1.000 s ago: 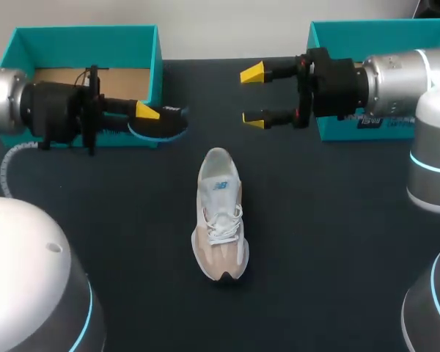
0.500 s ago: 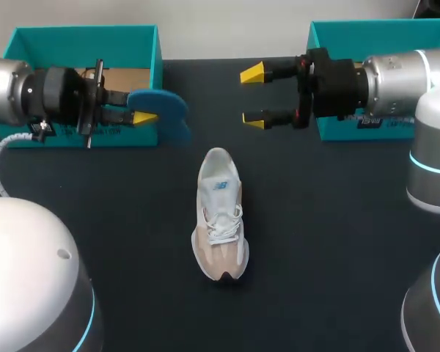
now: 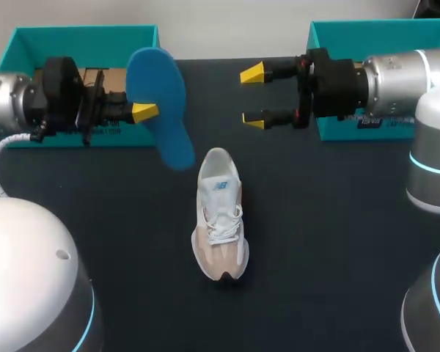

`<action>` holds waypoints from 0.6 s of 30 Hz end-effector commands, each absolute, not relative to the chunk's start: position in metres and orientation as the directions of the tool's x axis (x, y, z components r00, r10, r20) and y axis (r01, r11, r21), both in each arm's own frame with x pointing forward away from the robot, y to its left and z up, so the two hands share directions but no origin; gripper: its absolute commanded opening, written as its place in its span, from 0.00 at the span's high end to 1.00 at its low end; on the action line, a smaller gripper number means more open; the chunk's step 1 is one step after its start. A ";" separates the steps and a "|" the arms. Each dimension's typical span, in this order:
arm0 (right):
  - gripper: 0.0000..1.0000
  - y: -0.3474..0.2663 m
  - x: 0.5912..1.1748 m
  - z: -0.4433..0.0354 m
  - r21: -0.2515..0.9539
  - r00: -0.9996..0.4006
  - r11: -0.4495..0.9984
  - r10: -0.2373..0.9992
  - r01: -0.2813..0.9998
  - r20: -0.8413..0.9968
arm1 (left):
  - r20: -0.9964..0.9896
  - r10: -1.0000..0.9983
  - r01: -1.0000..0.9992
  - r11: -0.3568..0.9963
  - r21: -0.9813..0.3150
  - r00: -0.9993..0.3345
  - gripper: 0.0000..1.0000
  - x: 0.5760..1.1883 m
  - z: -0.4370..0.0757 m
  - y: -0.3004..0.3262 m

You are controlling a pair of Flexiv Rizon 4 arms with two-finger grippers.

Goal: Take the shoe out of the shoebox, open the shoe tongue, remove and reinsert the insole, then place the shoe into the shoebox

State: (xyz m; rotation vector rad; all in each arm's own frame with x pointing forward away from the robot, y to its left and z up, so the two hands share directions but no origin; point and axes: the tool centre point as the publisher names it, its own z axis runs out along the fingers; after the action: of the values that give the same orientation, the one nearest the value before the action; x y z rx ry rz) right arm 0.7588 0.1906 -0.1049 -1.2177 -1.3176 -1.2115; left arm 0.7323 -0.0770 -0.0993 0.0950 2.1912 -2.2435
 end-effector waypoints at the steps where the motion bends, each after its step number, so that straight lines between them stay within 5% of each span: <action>1: 0.00 0.191 0.759 -0.105 0.064 -0.065 0.019 0.075 0.998 0.995 | 0.645 -0.099 -0.624 -0.179 -0.761 -0.758 1.00 0.727 -0.101 -0.078; 7: 0.00 0.191 0.759 -0.105 0.064 -0.065 0.019 0.075 0.998 0.995 | 0.645 -0.099 -0.624 -0.179 -0.761 -0.758 1.00 0.727 -0.101 -0.078; 18: 0.00 0.191 0.759 -0.105 0.064 -0.065 0.019 0.075 0.998 0.995 | 0.844 -0.072 -0.844 -0.043 -0.535 -0.531 1.00 0.727 -0.109 -0.080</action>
State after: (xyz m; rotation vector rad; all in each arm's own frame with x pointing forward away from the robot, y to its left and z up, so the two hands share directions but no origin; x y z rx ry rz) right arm 0.7588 0.1907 -0.1049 -1.2176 -1.3177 -1.2117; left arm 0.7306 -0.0798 -0.1118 -0.7895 2.3107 -2.4839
